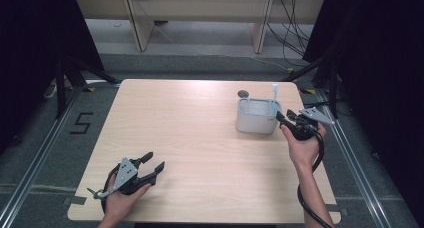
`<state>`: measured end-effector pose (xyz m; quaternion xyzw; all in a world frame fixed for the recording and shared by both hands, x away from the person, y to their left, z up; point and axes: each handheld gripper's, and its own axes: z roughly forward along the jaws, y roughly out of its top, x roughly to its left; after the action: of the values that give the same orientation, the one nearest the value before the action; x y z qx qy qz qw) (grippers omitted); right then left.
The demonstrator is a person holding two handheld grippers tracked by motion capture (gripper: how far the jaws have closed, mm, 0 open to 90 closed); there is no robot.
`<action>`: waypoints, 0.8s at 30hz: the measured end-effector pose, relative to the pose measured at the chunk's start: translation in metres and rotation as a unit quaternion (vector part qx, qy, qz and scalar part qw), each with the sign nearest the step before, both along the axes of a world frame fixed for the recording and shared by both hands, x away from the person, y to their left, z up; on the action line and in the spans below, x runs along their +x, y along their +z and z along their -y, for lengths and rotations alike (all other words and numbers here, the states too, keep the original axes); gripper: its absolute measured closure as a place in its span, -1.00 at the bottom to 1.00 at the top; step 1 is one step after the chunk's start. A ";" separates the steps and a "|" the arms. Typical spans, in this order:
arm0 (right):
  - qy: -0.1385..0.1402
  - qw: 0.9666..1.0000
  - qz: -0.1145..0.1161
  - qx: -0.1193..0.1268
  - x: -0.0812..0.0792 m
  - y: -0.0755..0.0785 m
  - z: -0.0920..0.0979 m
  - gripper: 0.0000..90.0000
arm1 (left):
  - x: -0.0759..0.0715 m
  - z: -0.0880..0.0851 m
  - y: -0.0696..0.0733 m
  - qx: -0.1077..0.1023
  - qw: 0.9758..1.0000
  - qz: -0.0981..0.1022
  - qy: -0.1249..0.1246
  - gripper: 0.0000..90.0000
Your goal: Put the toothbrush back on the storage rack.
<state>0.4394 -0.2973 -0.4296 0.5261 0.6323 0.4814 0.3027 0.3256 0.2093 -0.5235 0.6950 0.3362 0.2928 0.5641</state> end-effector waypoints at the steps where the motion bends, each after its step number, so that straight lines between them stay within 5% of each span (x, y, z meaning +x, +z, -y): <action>1: -0.003 1.000 0.005 -0.007 -0.004 -0.002 0.002 0.21 | 0.000 0.000 0.000 0.001 1.000 0.001 0.000 -0.06; 6: -0.003 1.000 -0.013 0.012 -0.024 -0.013 0.003 0.19 | 0.000 0.000 0.000 0.001 1.000 0.001 0.001 -0.06; 18: 0.022 1.000 -0.018 0.004 -0.064 -0.041 0.000 0.17 | 0.000 0.000 0.000 -0.001 1.000 0.000 0.001 -0.06; 19: 0.028 0.999 -0.012 -0.013 -0.066 -0.044 0.002 0.17 | 0.000 0.000 0.000 0.000 1.000 0.000 0.001 -0.06; 22: 0.029 1.000 -0.011 -0.003 -0.073 -0.054 -0.003 0.17 | 0.000 0.000 0.000 -0.001 1.000 -0.001 0.000 -0.06; 24: 0.027 0.999 -0.031 0.005 -0.079 -0.060 -0.008 0.17 | 0.000 0.000 0.000 -0.001 1.000 -0.001 0.000 -0.06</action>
<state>0.3605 -0.2897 -0.4895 0.5246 0.6530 0.4762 0.2675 0.3259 0.2089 -0.5235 0.6949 0.3372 0.2919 0.5641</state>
